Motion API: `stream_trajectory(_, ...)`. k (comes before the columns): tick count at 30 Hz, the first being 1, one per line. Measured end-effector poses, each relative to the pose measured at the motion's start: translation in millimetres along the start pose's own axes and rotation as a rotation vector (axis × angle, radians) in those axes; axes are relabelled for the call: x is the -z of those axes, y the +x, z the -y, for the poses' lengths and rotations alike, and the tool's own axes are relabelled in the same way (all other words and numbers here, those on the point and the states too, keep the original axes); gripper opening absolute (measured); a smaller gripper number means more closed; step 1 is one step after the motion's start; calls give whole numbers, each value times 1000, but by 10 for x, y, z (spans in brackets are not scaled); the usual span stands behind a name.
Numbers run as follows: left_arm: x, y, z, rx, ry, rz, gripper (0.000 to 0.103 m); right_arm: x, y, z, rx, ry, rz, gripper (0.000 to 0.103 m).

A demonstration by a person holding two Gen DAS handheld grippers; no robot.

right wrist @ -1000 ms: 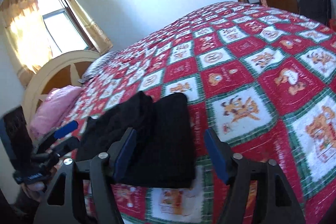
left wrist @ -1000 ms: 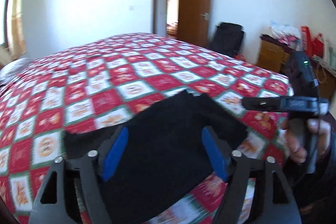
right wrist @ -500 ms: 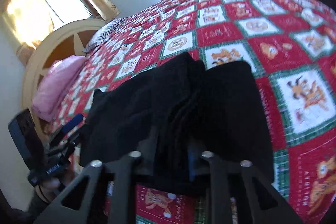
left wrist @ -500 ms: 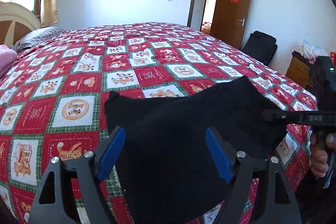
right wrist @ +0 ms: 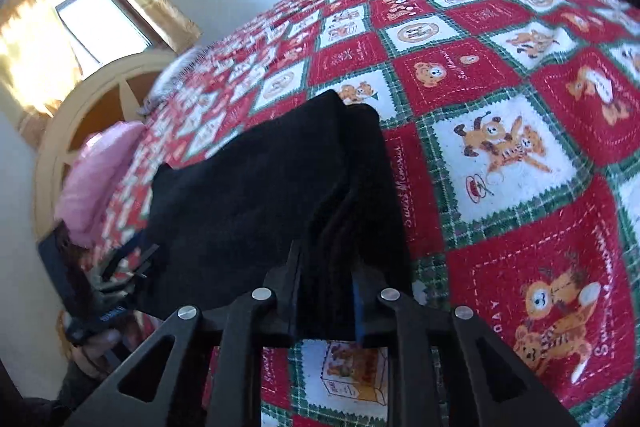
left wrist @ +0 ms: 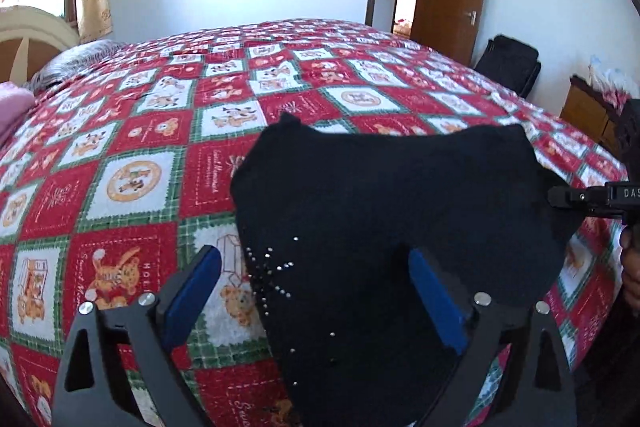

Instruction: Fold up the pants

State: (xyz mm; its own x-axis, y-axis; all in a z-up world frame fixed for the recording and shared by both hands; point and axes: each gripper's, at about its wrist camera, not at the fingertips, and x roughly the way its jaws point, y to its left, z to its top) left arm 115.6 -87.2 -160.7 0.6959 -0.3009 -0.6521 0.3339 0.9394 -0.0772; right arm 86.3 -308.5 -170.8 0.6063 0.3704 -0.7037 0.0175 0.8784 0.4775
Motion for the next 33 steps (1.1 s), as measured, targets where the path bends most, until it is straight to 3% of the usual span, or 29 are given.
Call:
stream_trajectory(3, -75, -141, -31, -46, 10, 72, 97, -47, -223, -141, 166, -72, 121, 42)
stream_trajectory(4, -113, -160, -48, -51, 6, 88, 97, -58, -274, -177, 198, -90, 155, 44)
stream_trajectory(7, -250, -96, -65, -66, 9, 88, 99, -111, -376, -450, 159, -185, 237, 47)
stream_trajectory(11, -335, 133, -65, -146, 35, 50, 100, -223, -136, -700, 9, -296, 195, 53)
stream_trajectory(12, -341, 212, -79, -142, 36, 29, 100, -254, -55, -708, 19, -297, 182, 53)
stream_trajectory(15, -330, 341, -141, -143, 21, 14, 103, -395, 222, -546, 175, -230, 161, 53)
stream_trajectory(16, -322, 338, -157, -131, 7, 13, 103, -447, 341, -374, 206, -170, 107, 53)
stream_trajectory(18, -308, 298, -163, -122, -16, 15, 103, -442, 402, -154, 182, -104, 67, 56)
stream_trajectory(21, -256, 155, -125, -109, -25, 32, 103, -363, 233, -71, 163, -72, 83, 57)
stream_trajectory(25, -129, -88, -46, -69, -33, 51, 103, -162, -66, -217, 179, -147, 124, 57)
stream_trajectory(28, -45, -158, 32, -66, -5, 52, 103, 15, -125, -281, 140, -187, 79, 57)
stream_trajectory(33, 81, -39, 72, -72, 18, 14, 103, 198, -101, -167, 172, -202, 33, 57)
